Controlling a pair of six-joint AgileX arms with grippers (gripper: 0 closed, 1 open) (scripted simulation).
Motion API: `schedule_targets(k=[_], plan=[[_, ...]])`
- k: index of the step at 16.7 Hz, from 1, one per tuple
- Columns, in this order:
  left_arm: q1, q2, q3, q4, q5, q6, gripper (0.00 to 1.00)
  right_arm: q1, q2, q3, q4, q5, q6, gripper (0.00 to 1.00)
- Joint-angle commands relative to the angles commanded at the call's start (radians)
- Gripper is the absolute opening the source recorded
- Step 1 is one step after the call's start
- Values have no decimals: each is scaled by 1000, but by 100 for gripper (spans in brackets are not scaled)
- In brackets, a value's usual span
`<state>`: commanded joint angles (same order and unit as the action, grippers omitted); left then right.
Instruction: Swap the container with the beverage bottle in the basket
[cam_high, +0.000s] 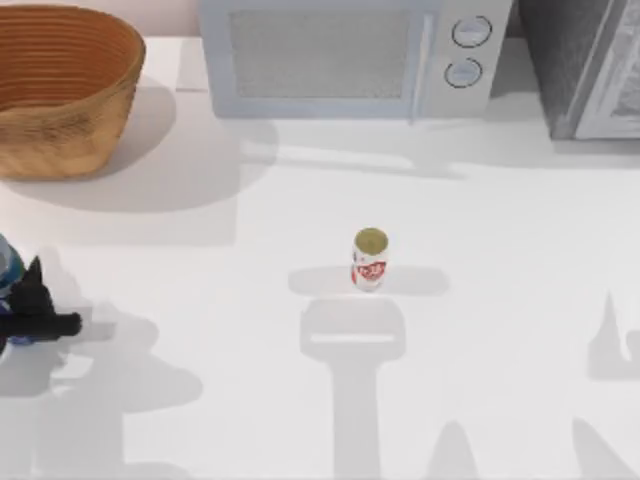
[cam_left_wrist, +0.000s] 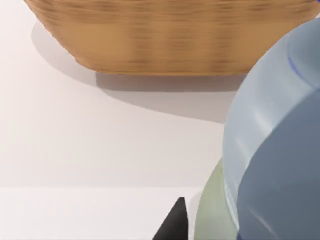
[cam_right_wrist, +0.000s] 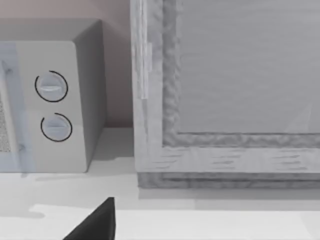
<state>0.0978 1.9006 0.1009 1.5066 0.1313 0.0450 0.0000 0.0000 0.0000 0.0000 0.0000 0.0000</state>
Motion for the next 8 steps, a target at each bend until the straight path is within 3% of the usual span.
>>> schedule_targets(k=[4, 8], plan=[[6, -4, 4, -11, -3, 0, 0, 0, 0, 0, 0, 0, 0, 100], [72, -86, 98, -138, -29, -4, 0, 0, 0, 0, 0, 0, 0, 100]])
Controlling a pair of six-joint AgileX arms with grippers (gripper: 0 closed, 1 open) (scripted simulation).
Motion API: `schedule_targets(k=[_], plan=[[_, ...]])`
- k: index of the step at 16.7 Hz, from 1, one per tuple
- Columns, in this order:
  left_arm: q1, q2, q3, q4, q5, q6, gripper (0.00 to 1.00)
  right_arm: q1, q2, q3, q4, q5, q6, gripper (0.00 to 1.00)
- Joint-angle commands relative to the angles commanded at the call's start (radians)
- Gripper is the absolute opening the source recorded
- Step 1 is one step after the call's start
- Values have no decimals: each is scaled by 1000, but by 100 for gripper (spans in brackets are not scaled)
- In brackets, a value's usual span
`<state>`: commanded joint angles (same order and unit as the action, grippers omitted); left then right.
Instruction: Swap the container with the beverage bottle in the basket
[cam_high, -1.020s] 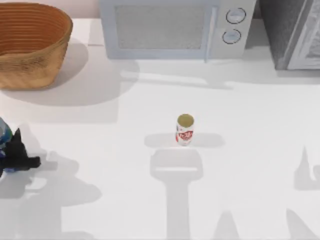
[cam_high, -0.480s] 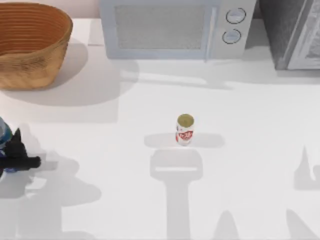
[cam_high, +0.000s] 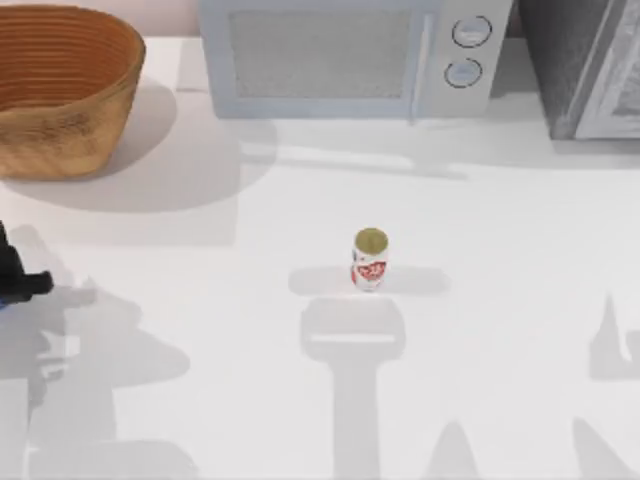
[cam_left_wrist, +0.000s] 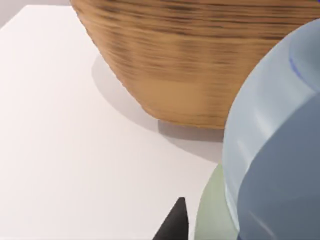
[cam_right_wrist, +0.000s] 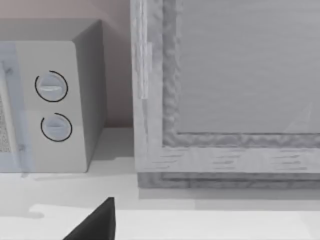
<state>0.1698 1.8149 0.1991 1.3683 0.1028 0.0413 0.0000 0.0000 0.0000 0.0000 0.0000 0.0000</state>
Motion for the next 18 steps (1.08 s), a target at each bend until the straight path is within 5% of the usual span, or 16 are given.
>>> schedule_targets(k=[8, 18], plan=[[132, -248, 432, -520, -46, 4, 0, 0, 0, 0, 0, 0, 0, 100], [-27, -248, 970, -1194, 16, 14, 0, 0, 0, 0, 0, 0, 0, 100]])
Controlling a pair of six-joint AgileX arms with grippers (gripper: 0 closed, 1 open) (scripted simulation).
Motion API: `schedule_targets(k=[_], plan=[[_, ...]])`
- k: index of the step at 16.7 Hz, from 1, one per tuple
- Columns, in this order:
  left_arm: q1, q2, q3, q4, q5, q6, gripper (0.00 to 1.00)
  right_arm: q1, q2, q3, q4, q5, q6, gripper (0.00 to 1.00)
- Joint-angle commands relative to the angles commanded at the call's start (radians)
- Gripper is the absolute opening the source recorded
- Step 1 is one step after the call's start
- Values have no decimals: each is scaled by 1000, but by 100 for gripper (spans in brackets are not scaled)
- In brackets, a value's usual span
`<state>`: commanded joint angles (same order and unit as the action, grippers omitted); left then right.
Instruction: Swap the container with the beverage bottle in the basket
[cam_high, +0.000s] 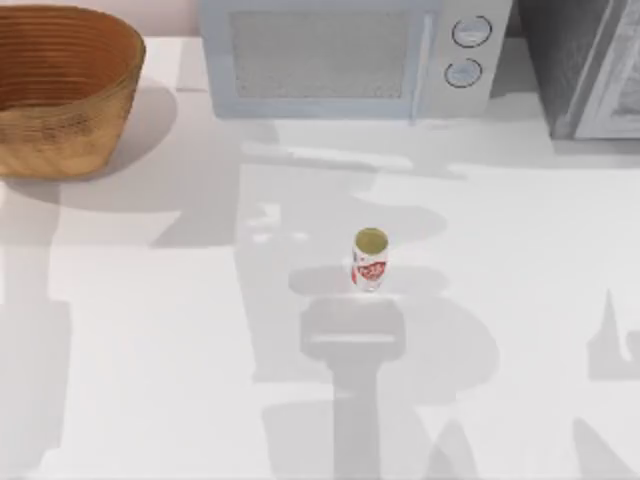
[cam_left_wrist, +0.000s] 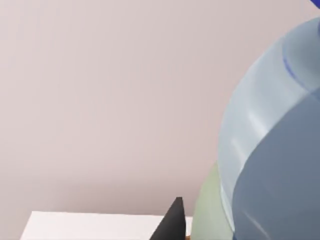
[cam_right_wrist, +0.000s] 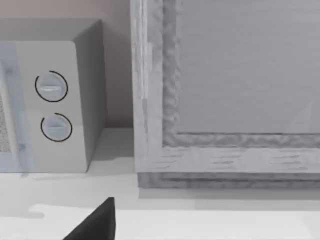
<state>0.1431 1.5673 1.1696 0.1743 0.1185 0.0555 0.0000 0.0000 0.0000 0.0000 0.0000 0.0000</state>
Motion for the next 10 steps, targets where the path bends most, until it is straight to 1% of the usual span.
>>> schedule_targets(k=[2, 4, 10], plan=[[-31, 14, 56, -67, 12, 1, 0, 0, 0, 0, 0, 0, 0, 100], [-46, 21, 80, -97, 18, 2, 0, 0, 0, 0, 0, 0, 0, 100], [-42, 29, 80, -89, 16, 3, 0, 0, 0, 0, 0, 0, 0, 100]])
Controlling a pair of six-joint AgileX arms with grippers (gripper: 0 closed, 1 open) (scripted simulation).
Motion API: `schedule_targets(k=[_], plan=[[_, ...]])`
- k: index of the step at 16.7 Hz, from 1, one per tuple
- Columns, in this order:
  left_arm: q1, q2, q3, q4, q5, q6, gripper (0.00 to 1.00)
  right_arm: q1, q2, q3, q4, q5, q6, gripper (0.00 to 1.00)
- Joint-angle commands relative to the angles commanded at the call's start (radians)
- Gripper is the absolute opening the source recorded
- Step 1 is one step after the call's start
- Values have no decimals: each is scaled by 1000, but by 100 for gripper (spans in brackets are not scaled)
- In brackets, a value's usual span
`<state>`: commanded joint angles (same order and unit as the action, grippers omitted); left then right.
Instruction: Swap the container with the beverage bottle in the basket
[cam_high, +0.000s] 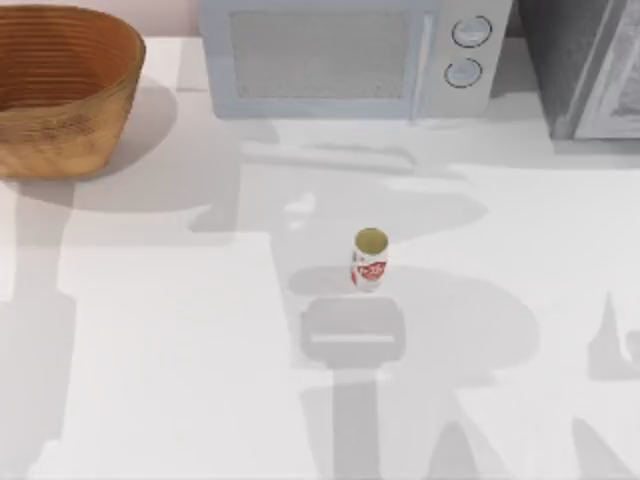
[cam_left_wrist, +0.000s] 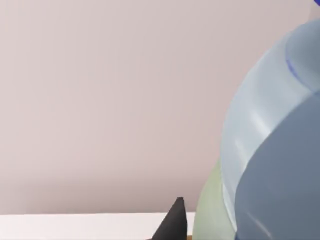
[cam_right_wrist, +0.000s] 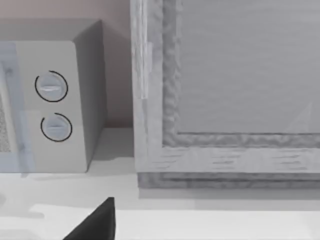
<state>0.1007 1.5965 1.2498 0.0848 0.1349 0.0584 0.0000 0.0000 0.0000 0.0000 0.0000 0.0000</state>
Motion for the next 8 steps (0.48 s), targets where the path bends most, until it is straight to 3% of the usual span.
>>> schedule_targets(k=[8], plan=[[-10, 102, 33, 69, -5, -2, 0, 0, 0, 0, 0, 0, 0, 100]])
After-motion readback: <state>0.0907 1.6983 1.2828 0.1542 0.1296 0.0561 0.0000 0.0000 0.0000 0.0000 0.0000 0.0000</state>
